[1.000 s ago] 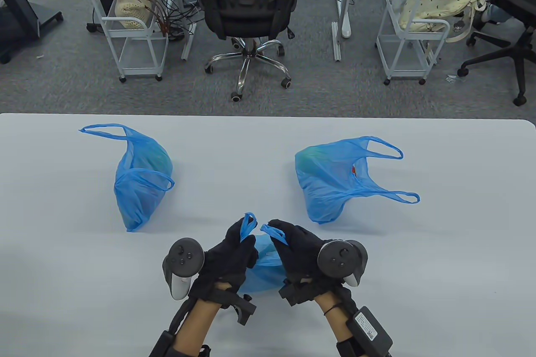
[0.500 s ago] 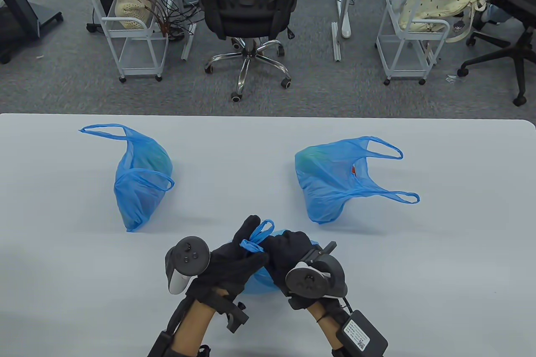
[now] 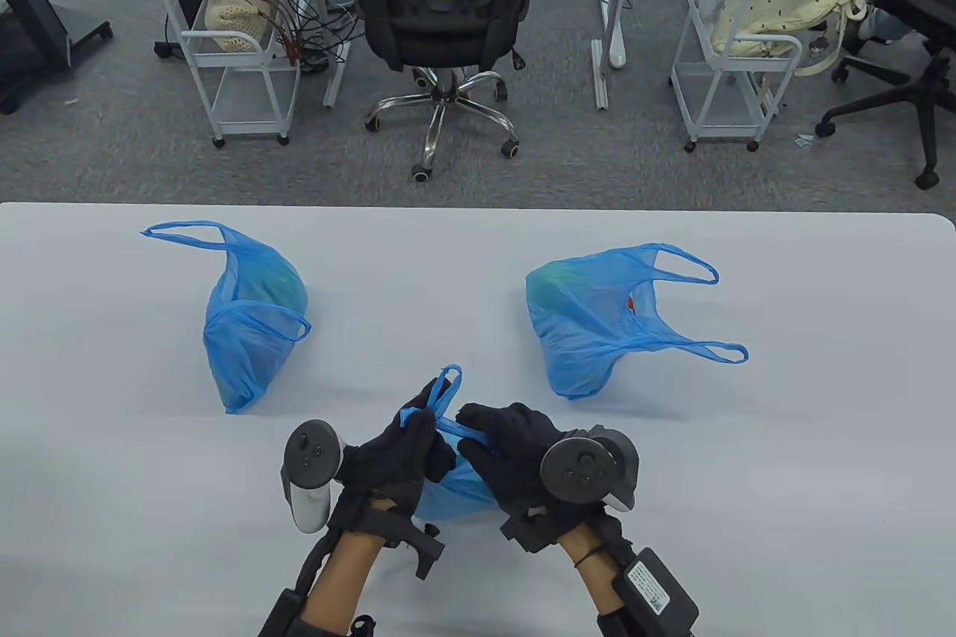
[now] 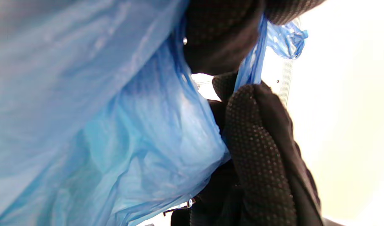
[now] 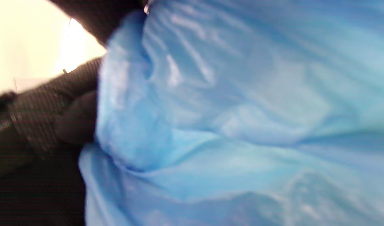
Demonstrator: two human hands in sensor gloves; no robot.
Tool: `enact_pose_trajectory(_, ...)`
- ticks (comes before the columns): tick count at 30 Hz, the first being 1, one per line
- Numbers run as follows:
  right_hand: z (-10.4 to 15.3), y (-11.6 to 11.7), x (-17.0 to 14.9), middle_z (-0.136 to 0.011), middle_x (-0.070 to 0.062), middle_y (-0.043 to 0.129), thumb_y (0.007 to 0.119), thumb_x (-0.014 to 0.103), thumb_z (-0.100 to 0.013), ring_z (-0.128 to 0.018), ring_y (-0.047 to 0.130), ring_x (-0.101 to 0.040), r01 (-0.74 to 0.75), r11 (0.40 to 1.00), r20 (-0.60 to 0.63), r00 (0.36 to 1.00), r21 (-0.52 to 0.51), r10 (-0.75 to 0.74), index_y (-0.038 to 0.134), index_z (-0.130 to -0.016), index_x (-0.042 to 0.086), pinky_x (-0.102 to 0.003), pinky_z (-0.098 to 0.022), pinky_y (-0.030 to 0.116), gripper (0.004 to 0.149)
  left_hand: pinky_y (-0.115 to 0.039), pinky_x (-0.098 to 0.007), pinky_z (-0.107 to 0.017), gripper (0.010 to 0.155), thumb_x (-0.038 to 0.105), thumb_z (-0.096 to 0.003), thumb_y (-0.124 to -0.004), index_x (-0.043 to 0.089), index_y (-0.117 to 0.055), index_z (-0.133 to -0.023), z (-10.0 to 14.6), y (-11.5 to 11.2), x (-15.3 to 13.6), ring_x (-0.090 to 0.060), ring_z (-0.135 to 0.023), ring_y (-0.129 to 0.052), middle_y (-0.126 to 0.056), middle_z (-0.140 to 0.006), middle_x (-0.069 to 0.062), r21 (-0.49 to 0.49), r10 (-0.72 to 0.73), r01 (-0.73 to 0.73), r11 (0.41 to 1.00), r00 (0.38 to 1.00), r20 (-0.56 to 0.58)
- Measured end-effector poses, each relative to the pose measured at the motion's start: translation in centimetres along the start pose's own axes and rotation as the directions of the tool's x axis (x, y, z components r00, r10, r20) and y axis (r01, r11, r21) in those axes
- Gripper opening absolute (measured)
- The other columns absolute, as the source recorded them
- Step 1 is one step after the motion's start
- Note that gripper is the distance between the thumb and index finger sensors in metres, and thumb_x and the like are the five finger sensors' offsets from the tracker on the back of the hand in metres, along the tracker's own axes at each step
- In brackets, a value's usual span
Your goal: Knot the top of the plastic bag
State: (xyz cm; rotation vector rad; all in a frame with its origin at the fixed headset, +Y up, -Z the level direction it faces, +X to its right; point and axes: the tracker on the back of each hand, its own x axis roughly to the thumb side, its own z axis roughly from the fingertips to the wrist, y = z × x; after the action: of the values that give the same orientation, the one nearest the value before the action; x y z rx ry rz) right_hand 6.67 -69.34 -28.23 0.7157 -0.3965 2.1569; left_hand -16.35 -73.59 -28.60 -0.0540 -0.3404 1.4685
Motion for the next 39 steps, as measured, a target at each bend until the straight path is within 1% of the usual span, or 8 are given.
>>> enact_pose_trajectory(8,0.3,-0.2,1.2,-0.056,-0.005,0.099,0.088,0.030,-0.047,-0.049,0.102,-0.031,-0.044,0.993,0.065,0.997,-0.110,0.052,0.088,-0.079,0.015,-0.062,-0.043,0.078,0.035,-0.072,-0.056,-0.066,0.063,0.064,-0.0543,-0.062,0.031,-0.061,-0.108,-0.1,-0.6,0.4,-0.018,-0.051,-0.103,-0.099,-0.039,0.018,-0.067,-0.093,0.096,0.993,0.995,0.042)
enact_pose_trajectory(15,0.1,-0.3,1.6,-0.057,-0.005,0.100,0.089,0.033,-0.047,-0.051,0.102,-0.033,-0.105,0.991,0.058,0.992,-0.087,0.110,0.089,-0.079,0.016,-0.062,-0.044,0.078,0.037,-0.071,-0.056,-0.066,0.052,0.055,-0.0579,-0.056,0.036,-0.064,-0.106,0.0,-1.4,0.5,-0.019,-0.050,-0.103,-0.100,-0.037,0.016,-0.071,-0.101,0.103,0.992,0.995,0.025)
enact_pose_trajectory(18,-0.1,-0.8,1.4,-0.064,-0.007,0.099,0.085,0.043,-0.048,-0.057,0.101,-0.036,-0.088,0.993,-0.021,0.996,-0.076,0.086,0.086,-0.083,0.014,-0.063,-0.046,0.076,0.045,-0.071,-0.056,-0.066,0.051,0.054,-0.0582,-0.055,0.036,-0.064,-0.105,0.0,-1.1,0.6,-0.019,-0.051,-0.103,-0.100,-0.037,0.017,-0.046,-0.085,0.086,0.995,0.996,0.023)
enact_pose_trajectory(22,-0.1,-1.6,1.1,-0.076,-0.011,0.091,0.082,0.051,-0.049,-0.068,0.093,-0.041,-0.034,0.983,-0.151,0.988,-0.183,0.006,0.073,-0.094,0.008,-0.065,-0.049,0.072,0.063,-0.071,-0.056,-0.066,0.051,0.054,-0.0580,-0.056,0.036,-0.066,-0.104,0.0,-0.8,0.5,-0.019,-0.050,-0.104,-0.100,-0.036,0.016,-0.035,-0.082,0.083,0.996,0.996,0.025)
enact_pose_trajectory(26,0.4,-1.6,0.9,-0.088,-0.017,0.080,0.083,0.051,-0.048,-0.077,0.083,-0.047,0.096,0.964,-0.161,0.977,-0.247,-0.138,0.060,-0.102,0.007,-0.070,-0.053,0.063,0.073,-0.071,-0.057,-0.066,0.051,0.053,-0.0578,-0.058,0.034,-0.068,-0.104,-0.1,-1.2,0.9,-0.020,-0.049,-0.104,-0.100,-0.036,0.016,-0.055,-0.152,0.155,0.986,0.987,0.050)
enact_pose_trajectory(31,0.5,-2.3,0.6,-0.080,-0.012,0.087,0.085,0.046,-0.048,-0.072,0.090,-0.041,0.112,0.946,-0.058,0.989,-0.303,-0.136,0.070,-0.097,0.014,-0.068,-0.052,0.066,0.061,-0.072,-0.056,-0.066,0.051,0.052,-0.0575,-0.059,0.033,-0.069,-0.103,-0.2,-1.7,1.4,-0.019,-0.048,-0.105,-0.101,-0.035,0.017,-0.075,-0.301,0.307,0.949,0.949,0.090)
enact_pose_trajectory(34,0.6,-3.0,0.4,-0.065,-0.007,0.097,0.086,0.034,-0.048,-0.061,0.098,-0.036,0.122,0.931,-0.039,0.989,-0.343,-0.144,0.086,-0.083,0.017,-0.066,-0.049,0.071,0.039,-0.072,-0.056,-0.066,0.051,0.052,-0.0572,-0.060,0.032,-0.070,-0.103,-0.2,-1.7,1.4,-0.019,-0.049,-0.105,-0.101,-0.035,0.016,-0.080,-0.297,0.304,0.949,0.951,0.089)
enact_pose_trajectory(39,0.8,-3.7,0.3,-0.058,-0.006,0.099,0.089,0.032,-0.046,-0.055,0.101,-0.033,0.112,0.929,-0.026,0.991,-0.351,-0.130,0.089,-0.078,0.017,-0.064,-0.047,0.074,0.035,-0.072,-0.056,-0.066,0.052,0.055,-0.0574,-0.058,0.033,-0.069,-0.103,-0.2,-1.4,1.3,-0.018,-0.050,-0.105,-0.103,-0.040,0.018,-0.089,-0.198,0.204,0.975,0.978,0.073)
